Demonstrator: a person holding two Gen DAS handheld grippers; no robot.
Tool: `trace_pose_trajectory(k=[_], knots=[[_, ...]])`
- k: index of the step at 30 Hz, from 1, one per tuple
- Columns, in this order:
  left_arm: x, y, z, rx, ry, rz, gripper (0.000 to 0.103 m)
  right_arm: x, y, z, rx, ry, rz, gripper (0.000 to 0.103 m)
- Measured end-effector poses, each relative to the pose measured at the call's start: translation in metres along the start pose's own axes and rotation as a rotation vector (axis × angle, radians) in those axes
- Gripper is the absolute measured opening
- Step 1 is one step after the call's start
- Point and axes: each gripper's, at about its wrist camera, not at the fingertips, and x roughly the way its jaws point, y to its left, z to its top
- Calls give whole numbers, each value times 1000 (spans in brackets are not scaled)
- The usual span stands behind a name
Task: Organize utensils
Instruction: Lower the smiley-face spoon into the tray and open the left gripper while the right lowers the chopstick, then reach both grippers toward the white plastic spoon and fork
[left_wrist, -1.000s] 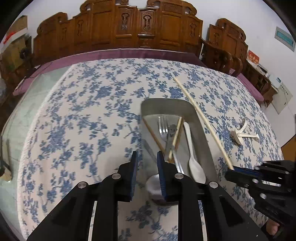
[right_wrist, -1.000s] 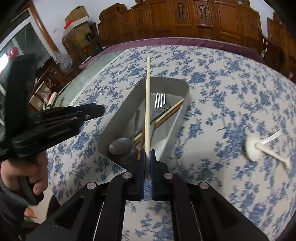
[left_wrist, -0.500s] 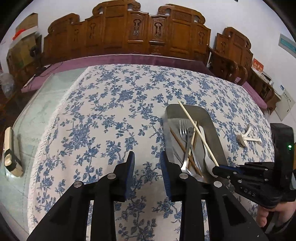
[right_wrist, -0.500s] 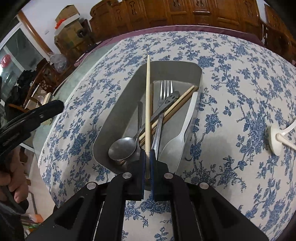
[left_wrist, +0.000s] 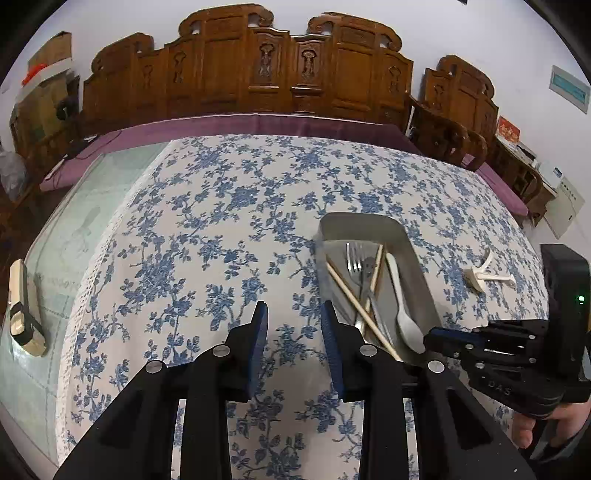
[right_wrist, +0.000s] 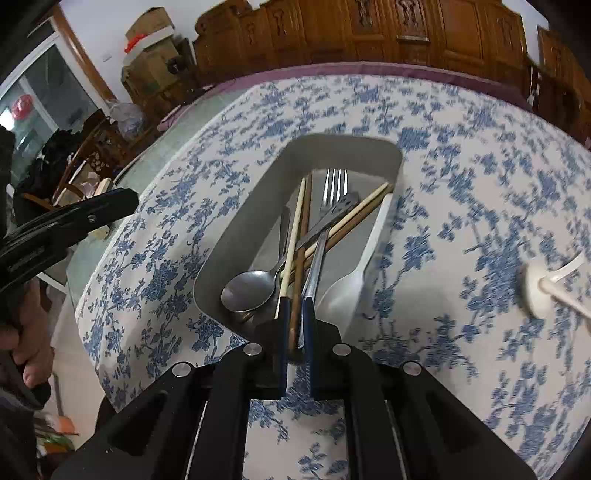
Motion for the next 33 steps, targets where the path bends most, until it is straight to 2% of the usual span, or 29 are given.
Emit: trace_pose_trajectory(k=[2, 8, 9, 11, 15, 17, 18, 25, 33], knots=[[-2, -5, 1, 8, -4, -4, 36, -12, -1, -2, -21, -21, -13, 10], [-10, -23, 4, 29, -23, -25, 44, -48, -16, -10, -38, -68, -37, 10], [-10, -26, 4, 32, -26, -27, 45, -55, -21, -13, -35, -76, -46, 12], [-11, -34, 5, 41, -29, -34, 49, -67, -32, -20, -25, -90, -60, 23], [-10, -50, 6, 54, -24, -48, 51, -85, -54, -35, -3, -100, -96, 26], [-9, -59, 5, 63, -24, -59, 54, -93, -66, -44, 16, -102, -111, 39], [-8, -64, 6, 67, -23, -66, 54, -97, -74, -49, 26, -103, -122, 40], [5, -105, 9, 114, -5, -112, 54, -114, -130, -74, 113, -86, -185, 41], [25, -154, 14, 165, 22, -161, 54, -123, -174, -78, 168, -94, -218, 41]])
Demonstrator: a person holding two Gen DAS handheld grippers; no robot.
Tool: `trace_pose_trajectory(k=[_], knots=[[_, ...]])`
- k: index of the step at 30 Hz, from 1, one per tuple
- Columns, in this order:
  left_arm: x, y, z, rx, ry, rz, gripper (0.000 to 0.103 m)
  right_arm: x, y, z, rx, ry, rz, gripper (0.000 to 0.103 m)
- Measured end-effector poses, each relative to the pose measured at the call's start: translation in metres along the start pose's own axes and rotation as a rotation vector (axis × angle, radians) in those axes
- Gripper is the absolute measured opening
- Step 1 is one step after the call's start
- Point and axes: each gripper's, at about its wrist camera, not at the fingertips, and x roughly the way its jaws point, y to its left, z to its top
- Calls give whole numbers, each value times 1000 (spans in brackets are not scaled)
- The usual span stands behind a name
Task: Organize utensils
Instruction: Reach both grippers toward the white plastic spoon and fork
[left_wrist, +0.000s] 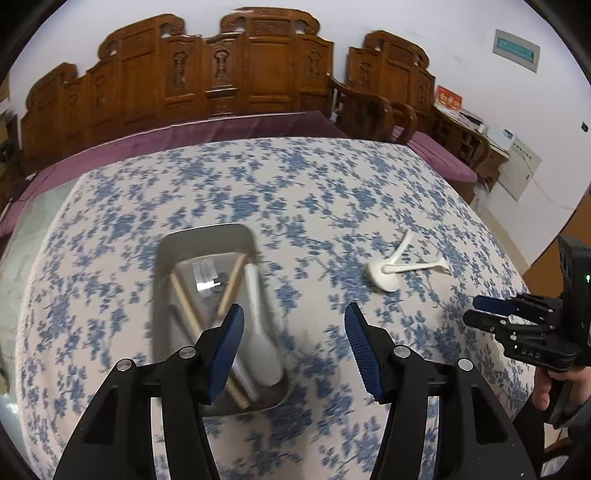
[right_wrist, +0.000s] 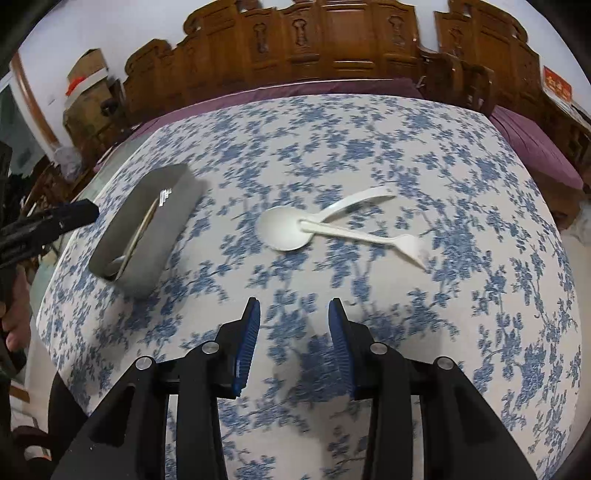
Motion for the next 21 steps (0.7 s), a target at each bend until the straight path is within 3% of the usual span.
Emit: trace_pose_trajectory(k=[11, 21], knots=[[62, -48, 21, 42, 61, -47, 54, 6, -58, 6, -11, 32, -60, 53], [120, -72, 32, 47, 137, -71, 53, 34, -95, 22, -59, 72, -101, 55]])
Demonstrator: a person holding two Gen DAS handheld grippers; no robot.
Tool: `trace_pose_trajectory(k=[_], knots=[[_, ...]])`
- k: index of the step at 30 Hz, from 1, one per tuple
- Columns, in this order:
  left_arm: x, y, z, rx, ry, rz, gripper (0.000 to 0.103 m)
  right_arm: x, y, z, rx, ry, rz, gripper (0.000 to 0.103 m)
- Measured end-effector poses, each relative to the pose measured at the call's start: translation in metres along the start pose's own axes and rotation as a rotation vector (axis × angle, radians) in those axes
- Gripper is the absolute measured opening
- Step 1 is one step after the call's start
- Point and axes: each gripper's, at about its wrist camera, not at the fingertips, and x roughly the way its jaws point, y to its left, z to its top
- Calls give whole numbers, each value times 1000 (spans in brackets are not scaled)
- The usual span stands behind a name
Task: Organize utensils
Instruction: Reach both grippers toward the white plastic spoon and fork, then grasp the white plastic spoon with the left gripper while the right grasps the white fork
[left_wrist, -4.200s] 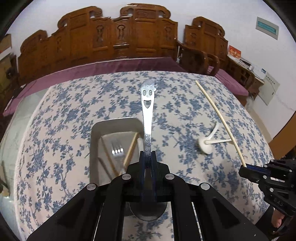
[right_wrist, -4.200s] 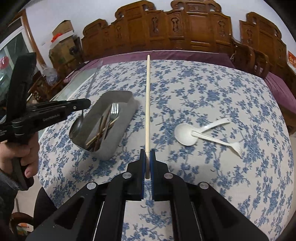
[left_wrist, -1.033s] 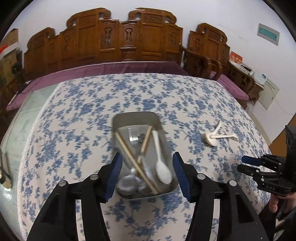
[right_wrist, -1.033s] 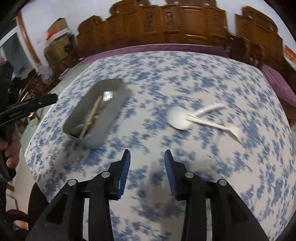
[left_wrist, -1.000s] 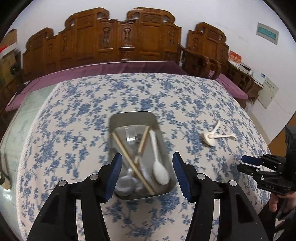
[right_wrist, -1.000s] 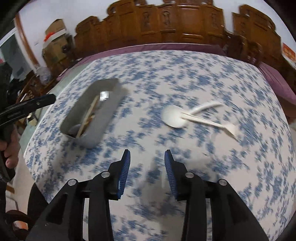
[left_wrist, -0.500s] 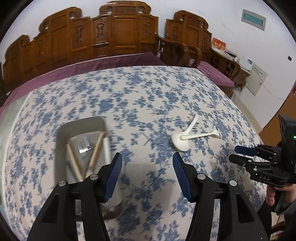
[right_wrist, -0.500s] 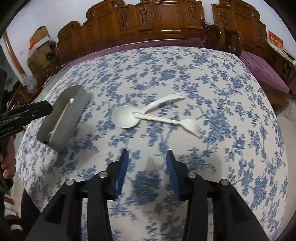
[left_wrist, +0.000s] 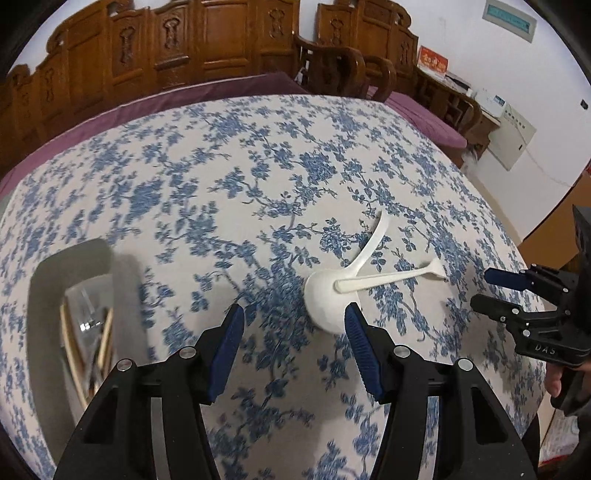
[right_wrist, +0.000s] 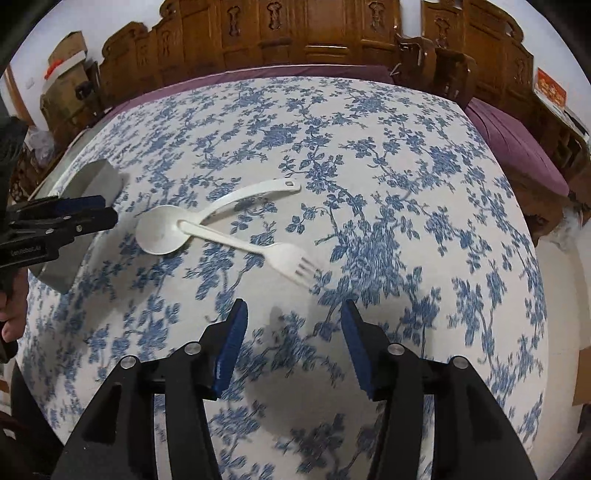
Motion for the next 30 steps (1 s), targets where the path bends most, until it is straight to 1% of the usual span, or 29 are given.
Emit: trace_pose_trajectory(k=[6, 16, 18, 20, 22, 23, 24, 26, 30], knots=[[19, -10, 9, 18, 23, -1, 53, 23, 4, 14, -78, 28, -19, 55], [29, -6, 8, 15, 43, 10, 53, 49, 19, 27, -235, 67, -75, 55], [29, -5, 8, 13, 44, 11, 53, 51, 22, 28, -266, 70, -93, 49], [30, -4, 8, 10, 45, 10, 53, 53, 22, 28, -286, 75, -108, 40], [31, -4, 8, 13, 47, 11, 53, 54, 22, 28, -300, 75, -115, 35], [32, -4, 8, 13, 48, 10, 53, 54, 22, 28, -304, 76, -122, 26], [32, -4, 8, 13, 49, 10, 53, 54, 21, 28, -304, 78, -127, 21], [34, -4, 9, 11, 51, 7, 53, 53, 17, 30, -293, 76, -125, 7], [38, -6, 11, 10, 53, 1, 53, 45, 6, 32, -246, 63, -100, 3]])
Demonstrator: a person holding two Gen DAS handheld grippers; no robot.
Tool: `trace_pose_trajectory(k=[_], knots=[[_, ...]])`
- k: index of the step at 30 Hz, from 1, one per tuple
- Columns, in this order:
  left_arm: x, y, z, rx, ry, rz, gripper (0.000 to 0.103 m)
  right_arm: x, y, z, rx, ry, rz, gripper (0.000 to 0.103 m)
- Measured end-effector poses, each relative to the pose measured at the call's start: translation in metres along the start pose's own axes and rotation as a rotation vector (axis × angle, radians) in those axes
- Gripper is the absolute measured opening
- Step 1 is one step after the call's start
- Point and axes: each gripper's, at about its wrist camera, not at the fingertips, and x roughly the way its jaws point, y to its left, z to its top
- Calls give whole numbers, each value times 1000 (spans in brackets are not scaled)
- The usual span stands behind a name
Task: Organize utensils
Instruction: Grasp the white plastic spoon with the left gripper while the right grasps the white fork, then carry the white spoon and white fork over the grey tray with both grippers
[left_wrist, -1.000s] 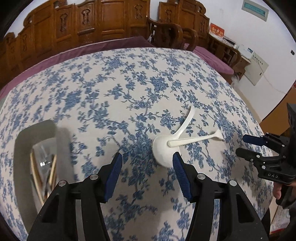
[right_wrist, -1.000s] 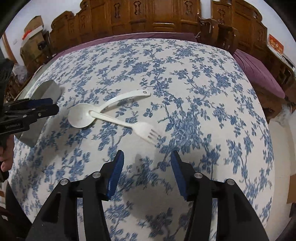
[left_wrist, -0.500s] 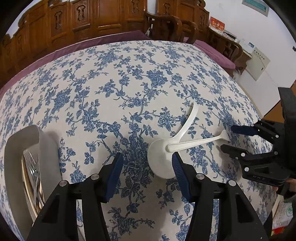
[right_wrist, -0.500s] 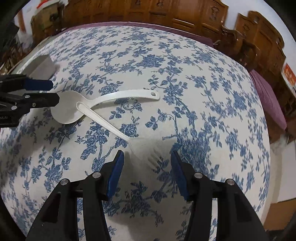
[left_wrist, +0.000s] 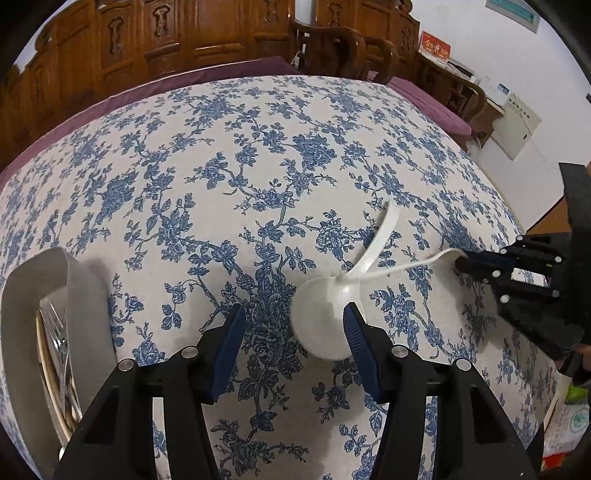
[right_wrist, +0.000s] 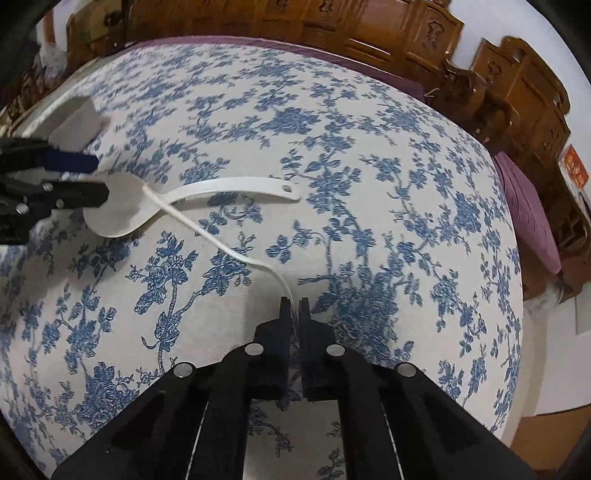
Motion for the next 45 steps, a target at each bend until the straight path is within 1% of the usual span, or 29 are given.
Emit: trace_pose_trajectory(k=[7, 10, 14, 15, 16, 17, 18, 20, 22, 27, 32, 38, 45], knots=[[8, -4, 5, -1, 6, -17, 52, -13, -22, -11, 136, -13, 70, 2], [14, -5, 7, 2, 17, -15, 46, -19, -26, -18, 171, -18, 75, 2], [20, -5, 9, -1, 34, -25, 41, -24, -27, -27, 204, -23, 86, 2], [21, -5, 9, -3, 38, -28, 35, -24, -27, -28, 207, -24, 88, 2], [23, -5, 8, -7, 45, -28, 26, -26, -27, -31, 216, -24, 91, 2], [24, -5, 8, -10, 52, -29, 12, -26, -27, -32, 220, -25, 94, 2], [24, -5, 7, -10, 56, -30, 8, -27, -27, -34, 228, -24, 98, 2], [20, -5, 6, -8, 50, -30, 5, -29, -27, -37, 244, -25, 103, 2], [13, -7, 4, -1, 40, -26, 3, -31, -26, -39, 264, -27, 108, 2], [-6, -8, 0, 9, 13, 21, 3, -39, -23, -44, 310, -35, 122, 2], [-35, -2, -5, -3, -36, 53, 3, -51, -16, -43, 336, -50, 133, 2], [-72, 11, -13, -17, -93, 93, 3, -66, 0, -35, 332, -73, 146, 2], [-110, 41, -30, -59, -135, 134, 3, -76, 35, -17, 293, -99, 171, 2]])
